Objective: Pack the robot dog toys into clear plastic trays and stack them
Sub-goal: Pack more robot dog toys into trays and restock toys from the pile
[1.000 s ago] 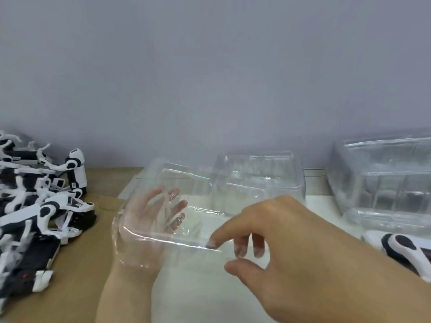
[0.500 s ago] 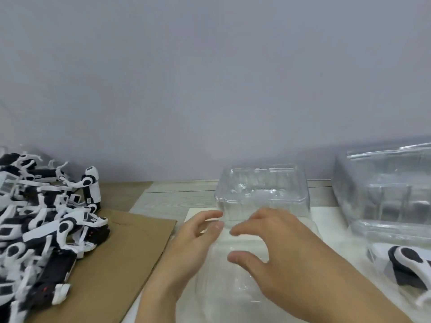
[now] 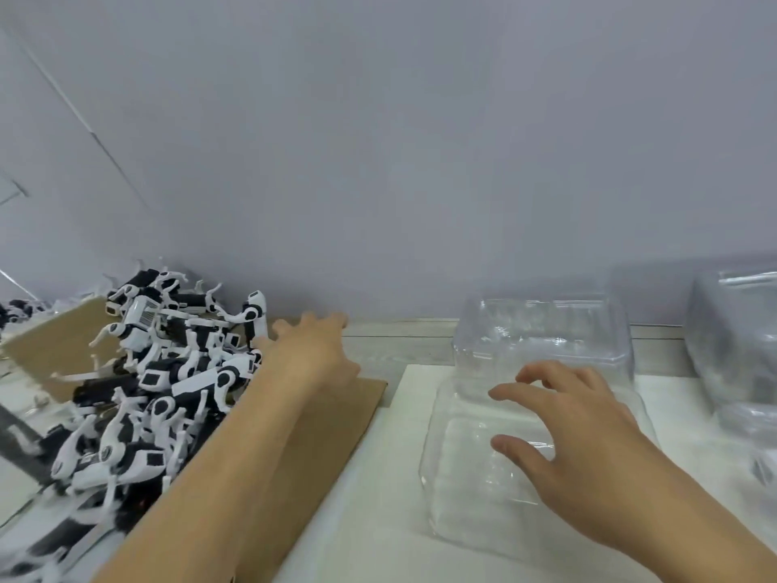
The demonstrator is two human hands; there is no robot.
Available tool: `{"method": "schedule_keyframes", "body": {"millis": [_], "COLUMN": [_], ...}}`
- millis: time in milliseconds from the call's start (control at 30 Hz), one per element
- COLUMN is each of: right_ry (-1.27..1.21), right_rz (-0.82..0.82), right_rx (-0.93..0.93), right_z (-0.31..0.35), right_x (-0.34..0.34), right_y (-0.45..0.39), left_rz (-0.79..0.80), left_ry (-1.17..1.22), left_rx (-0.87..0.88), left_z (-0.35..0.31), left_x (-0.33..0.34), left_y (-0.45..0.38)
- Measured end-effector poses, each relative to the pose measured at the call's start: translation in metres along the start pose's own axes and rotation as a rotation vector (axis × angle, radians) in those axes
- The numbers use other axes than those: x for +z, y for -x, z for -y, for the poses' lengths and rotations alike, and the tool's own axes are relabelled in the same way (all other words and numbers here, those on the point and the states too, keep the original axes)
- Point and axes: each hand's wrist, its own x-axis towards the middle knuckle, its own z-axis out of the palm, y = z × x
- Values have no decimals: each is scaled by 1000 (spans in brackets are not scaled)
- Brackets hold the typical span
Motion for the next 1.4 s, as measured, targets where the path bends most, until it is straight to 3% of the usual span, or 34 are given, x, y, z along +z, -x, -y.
{"method": "schedule_keyframes", "body": {"millis": [133, 200, 333, 533, 633, 733, 833, 900, 933, 1000, 1100, 1233, 1333, 1400], "right_ry": [7, 4, -4, -3, 0, -6, -6, -7, -1, 25, 31, 56, 56, 52], "right_rz": [-8, -13, -24, -33, -35, -48, -56, -59, -59, -53, -55, -52, -50, -70], "right_rx": [2, -1, 1, -7, -8, -19, -23, -17, -14, -12, -7, -2, 6, -7], "right_z": [0, -1, -3, -3, -3, -3, -2, -1, -1, 1, 0, -3, -5, -7], "right_x": [0, 1, 3, 4, 3, 2, 3, 3, 2, 2, 2, 6, 7, 11], "right_y": [0, 0, -1, -2, -2, -2, -3, -3, -3, -3, -4, -7, -9, -9], "left_rz": [210, 276, 163, -66, -189, -150, -356, -538, -538, -376, -157, -137, -41, -14], "left_ry": [-146, -221, -203, -181, 139, 467, 545, 538, 507, 502, 477, 527, 364, 398], "left_rx": [-326, -384, -394, -68, 195, 414, 422, 245, 100, -143, -304, -339, -255, -187], "left_z": [50, 72, 74, 38, 26, 38, 75, 106, 123, 155, 182, 179, 175, 172], "left_x": [8, 21, 44, 47, 41, 22, 5, 1, 2, 13, 48, 59, 47, 45], "left_y": [-40, -50, -49, -24, -12, -4, -19, -49, -65, -96, -128, -146, -137, -121]}}
